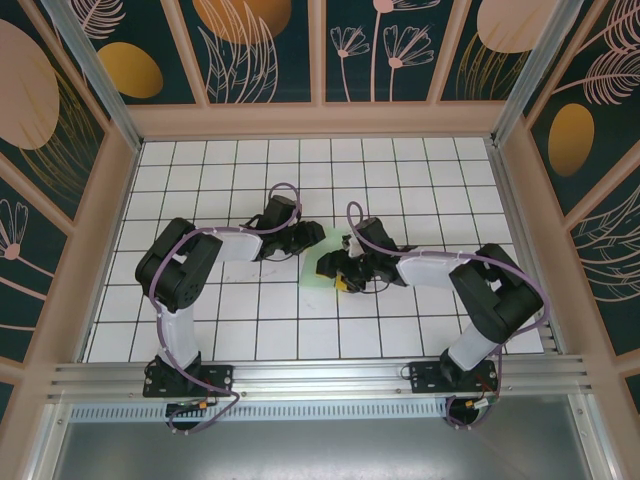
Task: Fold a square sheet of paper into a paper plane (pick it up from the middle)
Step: Third fold the triangle at the center of the table.
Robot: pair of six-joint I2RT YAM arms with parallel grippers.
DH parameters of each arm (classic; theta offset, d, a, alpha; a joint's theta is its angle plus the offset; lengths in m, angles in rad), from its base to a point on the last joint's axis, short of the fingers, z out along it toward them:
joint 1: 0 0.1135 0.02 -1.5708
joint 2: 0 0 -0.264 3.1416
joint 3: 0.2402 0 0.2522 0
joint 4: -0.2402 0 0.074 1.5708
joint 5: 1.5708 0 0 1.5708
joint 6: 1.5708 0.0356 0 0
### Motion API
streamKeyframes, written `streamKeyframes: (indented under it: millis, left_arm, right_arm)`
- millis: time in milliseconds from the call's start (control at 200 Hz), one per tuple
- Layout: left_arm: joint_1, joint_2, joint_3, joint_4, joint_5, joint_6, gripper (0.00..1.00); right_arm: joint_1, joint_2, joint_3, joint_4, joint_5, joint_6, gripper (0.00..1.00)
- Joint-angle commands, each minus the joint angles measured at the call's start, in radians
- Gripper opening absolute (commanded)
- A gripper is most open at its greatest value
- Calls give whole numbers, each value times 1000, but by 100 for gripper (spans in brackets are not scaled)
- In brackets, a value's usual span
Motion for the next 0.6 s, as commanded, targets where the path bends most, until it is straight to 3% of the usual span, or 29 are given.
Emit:
streamKeyframes:
  millis: [0, 205, 310, 595]
  left_arm:
    - [1, 71, -42, -83, -45, -4, 46]
    - [1, 68, -43, -84, -45, -6, 46]
    - [2, 59, -46, -88, -46, -2, 46]
    - [3, 1, -63, -46, -17, 8, 46]
  right_arm:
    - [19, 20, 0, 43, -41, -2, 64]
    - [25, 34, -4, 53, -21, 5, 62]
    - [13, 0, -23, 41, 35, 25, 56]
    - [-9, -106, -66, -6, 129, 86, 12]
